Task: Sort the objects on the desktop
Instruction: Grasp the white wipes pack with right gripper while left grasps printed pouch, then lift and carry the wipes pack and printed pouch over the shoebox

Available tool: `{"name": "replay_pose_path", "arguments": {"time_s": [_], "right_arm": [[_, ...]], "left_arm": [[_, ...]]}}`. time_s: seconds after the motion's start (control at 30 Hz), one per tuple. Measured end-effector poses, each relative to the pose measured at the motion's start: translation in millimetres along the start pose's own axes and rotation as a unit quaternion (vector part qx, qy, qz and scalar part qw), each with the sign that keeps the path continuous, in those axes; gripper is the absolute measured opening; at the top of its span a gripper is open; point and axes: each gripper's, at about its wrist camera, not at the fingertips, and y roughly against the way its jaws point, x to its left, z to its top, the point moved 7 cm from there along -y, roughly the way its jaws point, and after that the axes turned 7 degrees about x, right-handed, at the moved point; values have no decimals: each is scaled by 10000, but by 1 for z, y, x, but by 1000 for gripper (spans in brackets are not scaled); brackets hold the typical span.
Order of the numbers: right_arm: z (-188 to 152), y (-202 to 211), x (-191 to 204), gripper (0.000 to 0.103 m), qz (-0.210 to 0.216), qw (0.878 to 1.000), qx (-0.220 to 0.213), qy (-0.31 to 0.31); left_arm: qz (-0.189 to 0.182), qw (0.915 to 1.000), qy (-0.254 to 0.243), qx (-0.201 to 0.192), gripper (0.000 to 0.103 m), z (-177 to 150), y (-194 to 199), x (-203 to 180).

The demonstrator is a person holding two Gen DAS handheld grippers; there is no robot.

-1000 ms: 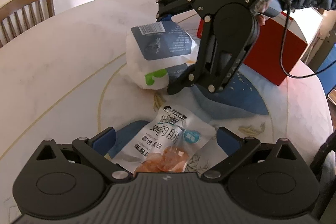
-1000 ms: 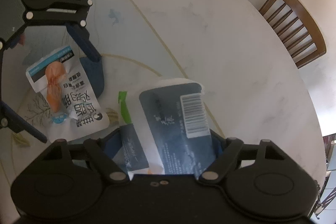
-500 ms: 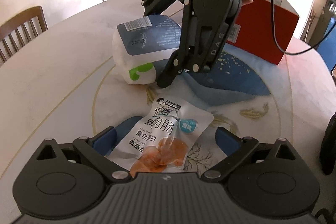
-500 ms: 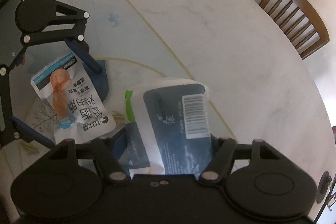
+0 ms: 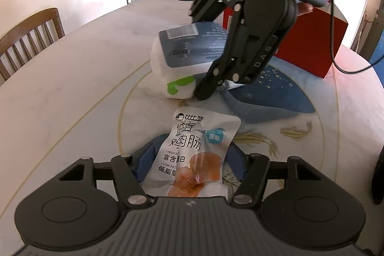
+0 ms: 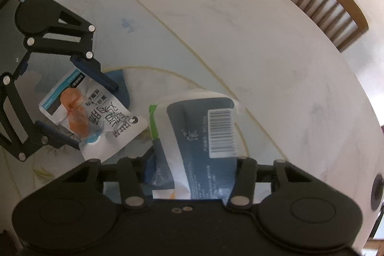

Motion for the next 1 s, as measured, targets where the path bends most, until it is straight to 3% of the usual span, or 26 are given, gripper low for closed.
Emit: {"name": "replay_pose_path", "arguments": {"time_s": [0.7,0.77,1.0], "right_arm": [[-73,28,7,44,69,9935,27,-1135],[-36,30,9,44,85,9928,9,-1196],[-54,57,38,44,104,9905,-62,-1370]], "left_arm": [[20,9991,417,42,59,4,9,0],[21,9990,434,38,59,4,11,-1],[4,9990,451,-2,59,6,21,-10]]}}
